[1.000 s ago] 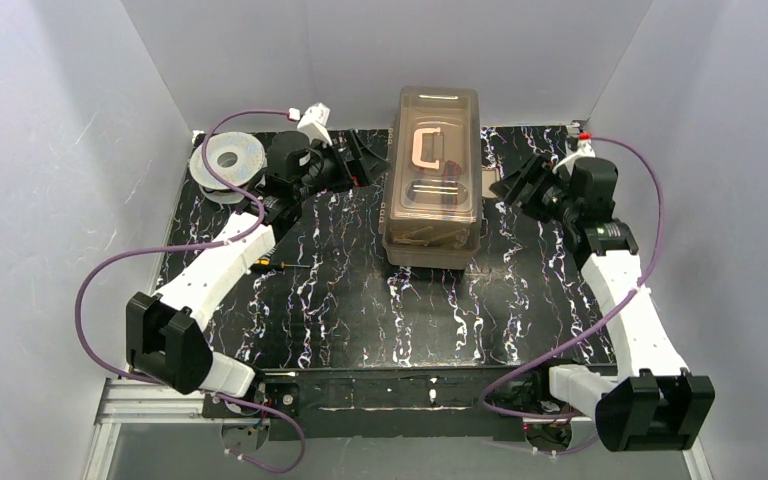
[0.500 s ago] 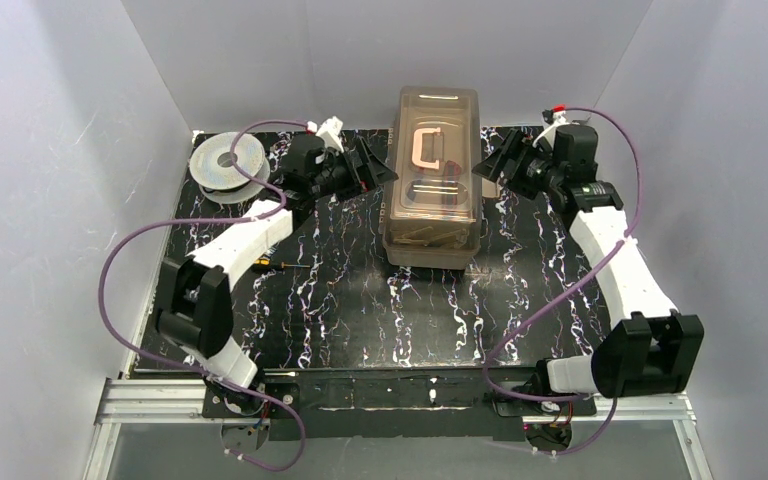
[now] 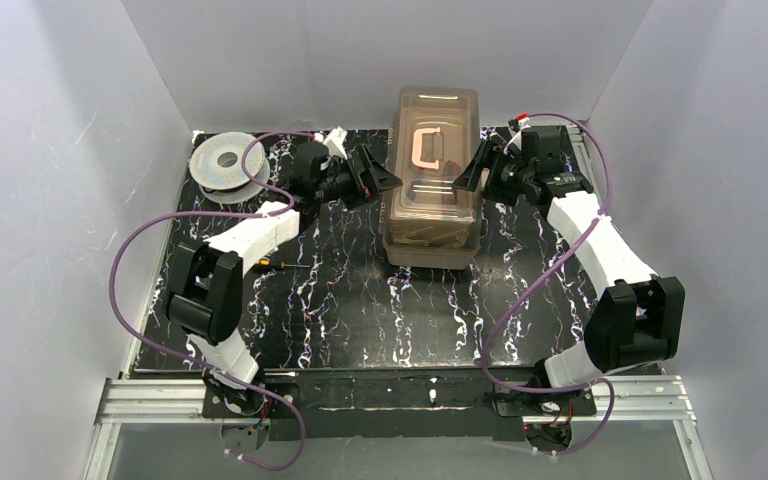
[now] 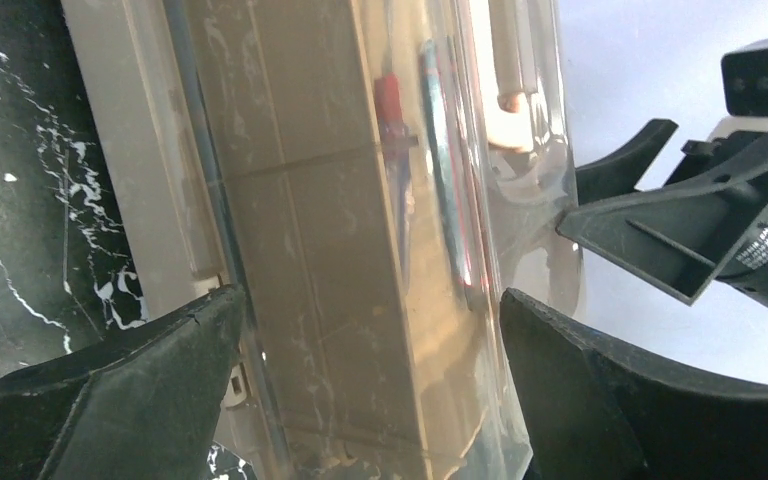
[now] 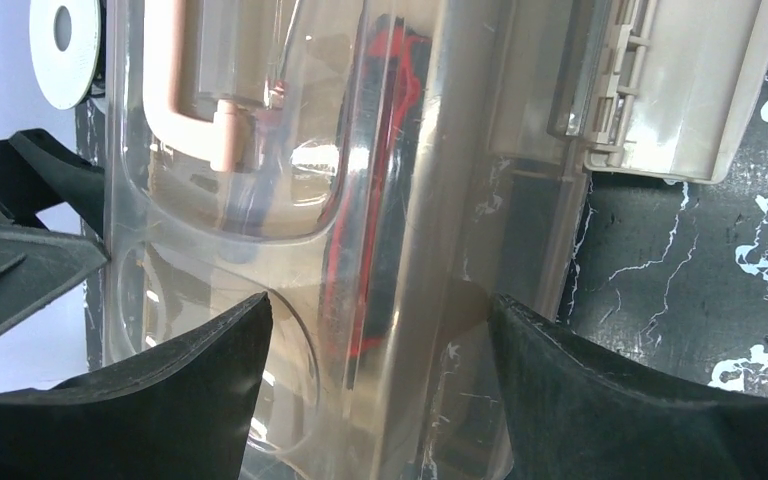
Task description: Pack the tool kit
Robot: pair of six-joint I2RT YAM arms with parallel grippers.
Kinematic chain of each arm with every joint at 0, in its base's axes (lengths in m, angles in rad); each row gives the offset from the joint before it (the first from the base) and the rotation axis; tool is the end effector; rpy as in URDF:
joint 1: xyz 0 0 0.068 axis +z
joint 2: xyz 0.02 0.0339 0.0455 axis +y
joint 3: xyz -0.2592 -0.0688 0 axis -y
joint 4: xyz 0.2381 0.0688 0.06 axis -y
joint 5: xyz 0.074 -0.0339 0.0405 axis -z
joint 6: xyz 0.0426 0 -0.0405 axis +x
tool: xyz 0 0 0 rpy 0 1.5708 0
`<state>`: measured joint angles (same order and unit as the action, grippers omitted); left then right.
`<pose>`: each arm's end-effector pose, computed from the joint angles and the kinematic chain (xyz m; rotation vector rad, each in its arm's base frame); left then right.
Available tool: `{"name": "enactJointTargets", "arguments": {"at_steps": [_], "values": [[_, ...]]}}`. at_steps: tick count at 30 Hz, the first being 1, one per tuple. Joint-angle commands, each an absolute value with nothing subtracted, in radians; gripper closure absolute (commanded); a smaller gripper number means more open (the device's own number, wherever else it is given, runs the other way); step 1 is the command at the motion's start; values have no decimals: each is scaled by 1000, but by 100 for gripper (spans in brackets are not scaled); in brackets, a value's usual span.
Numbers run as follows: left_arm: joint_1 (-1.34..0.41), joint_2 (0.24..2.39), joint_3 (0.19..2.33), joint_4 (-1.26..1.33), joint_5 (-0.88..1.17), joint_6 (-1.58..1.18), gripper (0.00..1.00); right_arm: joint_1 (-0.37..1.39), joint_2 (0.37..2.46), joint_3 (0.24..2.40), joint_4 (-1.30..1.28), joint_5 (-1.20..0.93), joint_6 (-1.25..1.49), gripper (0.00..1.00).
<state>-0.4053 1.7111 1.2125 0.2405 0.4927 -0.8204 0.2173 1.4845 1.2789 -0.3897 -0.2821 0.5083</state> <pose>0.3614 -0.1770 0.2805 -0.0325 2.0048 -1.2770 0.3276 0.0845 0.3174 0.1566 2.2240 0.7137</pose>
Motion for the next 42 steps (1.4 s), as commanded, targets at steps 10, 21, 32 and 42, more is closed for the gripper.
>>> {"name": "enactJointTargets", "arguments": {"at_steps": [10,21,32,42], "values": [[-407,1181,813,142,350,-732,2,518,1383,1055,-292,-282,611,16],[-347,1071,924,-119,201,-572,2,399,1270,1125,-373,-240,587,12],[-262,1464,1279,-80,395,-584,2,18,1281,936,-195,-246,759,16],[-266,1817,1532,30,559,-683,2,-47,1586,911,68,-374,847,29]]}}
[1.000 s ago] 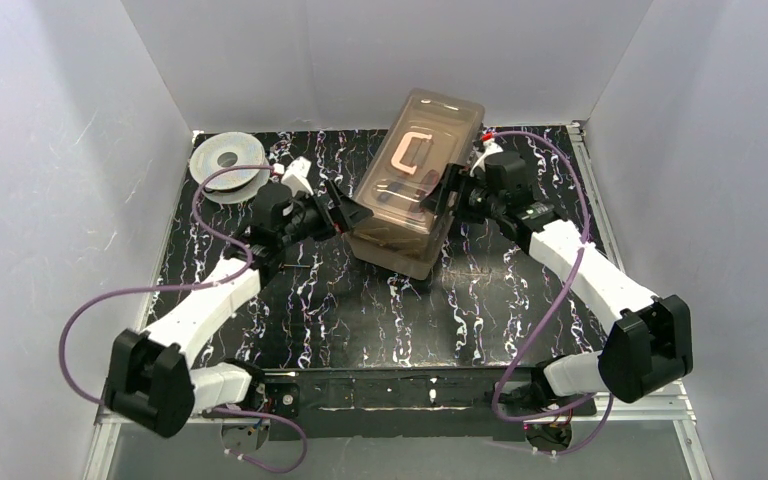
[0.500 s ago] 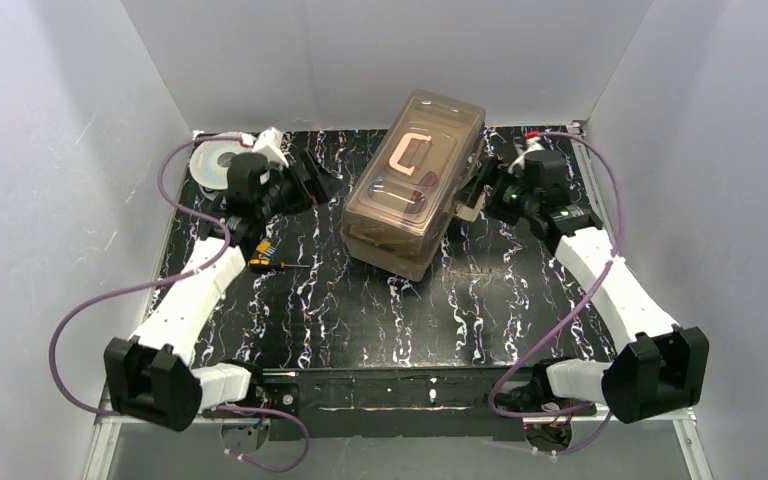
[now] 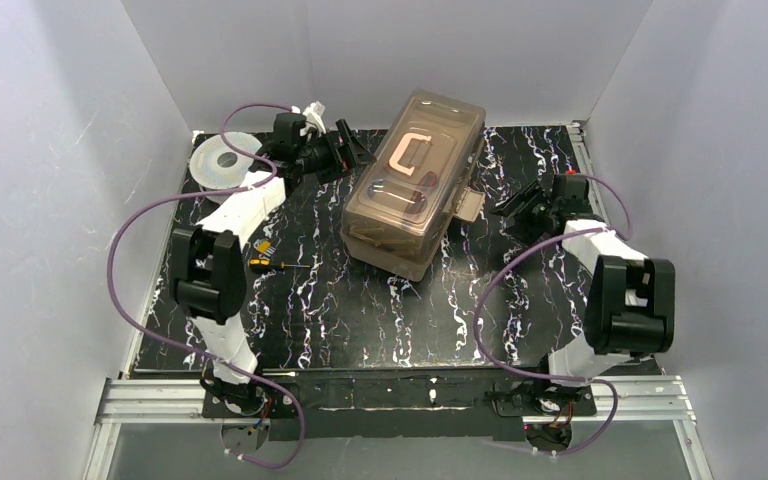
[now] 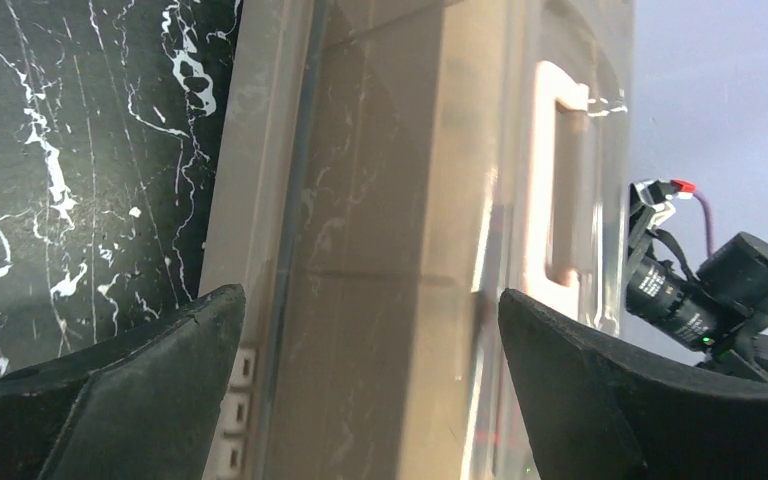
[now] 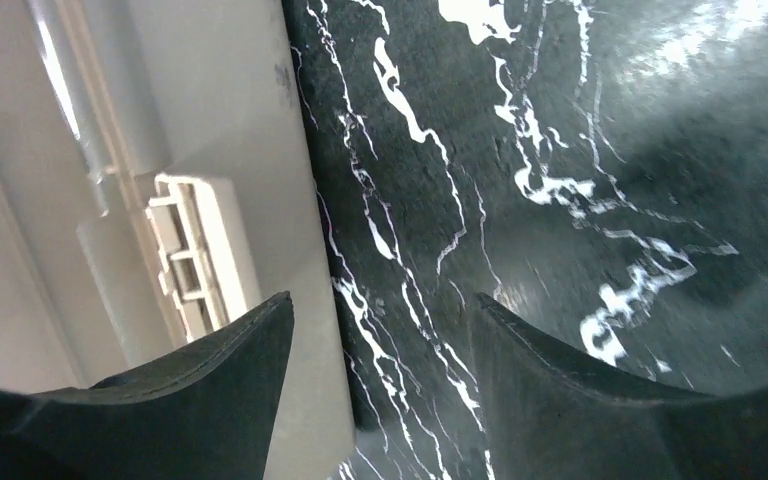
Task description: Pack the tool kit
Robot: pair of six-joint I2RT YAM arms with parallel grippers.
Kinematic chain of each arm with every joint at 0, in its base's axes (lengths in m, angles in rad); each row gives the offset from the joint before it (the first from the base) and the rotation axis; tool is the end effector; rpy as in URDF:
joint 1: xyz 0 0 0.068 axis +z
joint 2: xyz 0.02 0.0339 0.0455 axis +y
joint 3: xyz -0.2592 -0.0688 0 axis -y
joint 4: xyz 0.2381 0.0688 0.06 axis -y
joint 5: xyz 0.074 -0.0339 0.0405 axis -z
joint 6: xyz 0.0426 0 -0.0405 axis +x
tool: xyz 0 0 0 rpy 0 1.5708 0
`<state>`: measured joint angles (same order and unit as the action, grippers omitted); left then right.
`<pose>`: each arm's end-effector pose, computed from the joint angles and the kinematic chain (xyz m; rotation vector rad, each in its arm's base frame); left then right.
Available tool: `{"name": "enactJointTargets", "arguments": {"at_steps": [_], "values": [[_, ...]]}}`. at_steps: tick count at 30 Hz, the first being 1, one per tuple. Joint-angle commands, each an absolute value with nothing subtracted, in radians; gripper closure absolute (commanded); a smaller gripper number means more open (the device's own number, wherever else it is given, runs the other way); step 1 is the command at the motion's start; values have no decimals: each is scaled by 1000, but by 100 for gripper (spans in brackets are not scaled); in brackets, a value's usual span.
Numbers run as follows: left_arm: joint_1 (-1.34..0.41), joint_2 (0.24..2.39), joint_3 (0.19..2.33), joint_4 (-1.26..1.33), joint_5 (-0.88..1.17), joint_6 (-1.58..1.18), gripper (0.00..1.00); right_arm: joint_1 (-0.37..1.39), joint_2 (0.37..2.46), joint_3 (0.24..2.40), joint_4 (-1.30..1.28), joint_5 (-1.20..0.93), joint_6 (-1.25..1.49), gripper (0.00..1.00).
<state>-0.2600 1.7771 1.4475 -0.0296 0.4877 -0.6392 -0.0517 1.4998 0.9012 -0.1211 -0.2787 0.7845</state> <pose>0.4030 -0.1279 0.3077 -0.0386 2.0367 -1.0541 0.3188 -0.0048 0.2117 0.8183 2.2100 0.6899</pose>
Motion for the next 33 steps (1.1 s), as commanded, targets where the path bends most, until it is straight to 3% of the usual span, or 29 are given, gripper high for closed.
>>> {"name": "enactJointTargets", "arguments": {"at_steps": [1,2,5,7,8,13,25,33], "values": [[-267,1843,1556,44,576,-693,2,-46,1619,912,104,-390,864,30],[-270,1881,1580,60,591,-702,2,-45,1650,907,152,-417,881,32],[-330,2053,1774,44,616,-691,3,-10,1807,965,310,-519,942,73],[-349,2102,1813,76,634,-707,3,-1,1886,1002,401,-579,990,87],[-354,2131,1851,55,638,-701,3,37,1909,1025,428,-607,1007,90],[-366,2225,1946,-22,675,-673,3,96,1900,1022,673,-725,1112,91],[-371,2198,1907,-47,661,-640,4,88,1786,946,657,-728,1126,91],[-373,2198,1905,-44,672,-645,4,75,1891,911,1057,-824,1344,92]]}}
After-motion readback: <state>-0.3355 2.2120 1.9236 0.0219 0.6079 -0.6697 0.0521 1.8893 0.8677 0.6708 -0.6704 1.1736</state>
